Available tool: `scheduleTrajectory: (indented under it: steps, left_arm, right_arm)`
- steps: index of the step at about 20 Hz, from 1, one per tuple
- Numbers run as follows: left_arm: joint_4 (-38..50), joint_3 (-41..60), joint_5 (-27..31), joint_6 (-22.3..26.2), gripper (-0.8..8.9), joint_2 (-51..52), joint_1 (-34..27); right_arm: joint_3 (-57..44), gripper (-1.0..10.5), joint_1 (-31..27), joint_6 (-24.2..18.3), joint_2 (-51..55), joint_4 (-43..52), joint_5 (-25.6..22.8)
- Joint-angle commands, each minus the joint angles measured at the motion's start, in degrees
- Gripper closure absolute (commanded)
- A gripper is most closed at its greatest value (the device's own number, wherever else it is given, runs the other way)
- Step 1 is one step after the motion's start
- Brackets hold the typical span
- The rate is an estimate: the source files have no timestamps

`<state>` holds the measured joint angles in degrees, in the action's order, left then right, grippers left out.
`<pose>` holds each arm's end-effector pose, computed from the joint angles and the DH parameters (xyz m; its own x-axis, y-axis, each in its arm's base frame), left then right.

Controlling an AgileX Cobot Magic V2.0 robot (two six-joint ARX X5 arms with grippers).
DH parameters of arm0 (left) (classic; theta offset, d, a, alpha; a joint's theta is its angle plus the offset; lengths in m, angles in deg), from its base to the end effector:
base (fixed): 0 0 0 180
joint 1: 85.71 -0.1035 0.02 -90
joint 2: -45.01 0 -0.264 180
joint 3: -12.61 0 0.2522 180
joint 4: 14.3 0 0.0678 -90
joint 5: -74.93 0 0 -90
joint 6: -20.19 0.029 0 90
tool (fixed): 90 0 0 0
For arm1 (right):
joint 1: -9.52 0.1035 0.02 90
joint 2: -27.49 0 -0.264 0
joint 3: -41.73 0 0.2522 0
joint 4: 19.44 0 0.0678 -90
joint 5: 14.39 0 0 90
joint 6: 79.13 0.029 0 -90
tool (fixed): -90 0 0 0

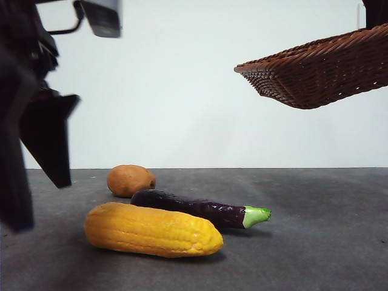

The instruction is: Help me put the vegetables on the table into the basket

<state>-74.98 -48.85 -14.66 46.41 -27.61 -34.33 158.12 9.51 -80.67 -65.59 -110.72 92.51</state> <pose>0.1367 -0.1708 0.2147 0.2001 -0.2390 -0.9502 0.9617 0.2335 0.1438 0.3016 0.0084 0.3783 0.3589 0.2906 -0.8870 -0.1337 0.9565 0.2593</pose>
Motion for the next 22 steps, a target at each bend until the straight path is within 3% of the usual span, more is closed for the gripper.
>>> scheduleTrajectory:
  steps: [1, 5, 11, 17, 22]
  left_arm:
    - [1.86, -0.20, 0.72, 4.52, 2.16, -2.14, 1.22]
    - [7.41, -0.22, 4.35, 6.95, 2.16, -3.61, 1.16]
    - [10.54, -1.62, 4.22, 9.64, 2.20, -7.43, 0.44]
    - [6.62, -11.37, 0.63, 8.50, 2.22, -18.05, -0.48]
    - [6.05, -11.98, -0.83, 8.33, 2.89, -22.53, -0.44]
  right_arm:
    - [0.26, 9.5, 0.07, -0.44, 0.79, -1.25, 0.74]
    - [0.24, 9.5, 0.52, -0.46, 0.87, -1.29, 1.27]
    - [0.22, 9.5, 3.13, -0.70, 0.87, -1.29, 1.27]
    - [0.22, 9.5, 4.24, -1.55, 0.87, -1.29, 1.27]
    - [0.22, 9.5, 4.17, -1.77, 0.87, -1.31, 1.05]
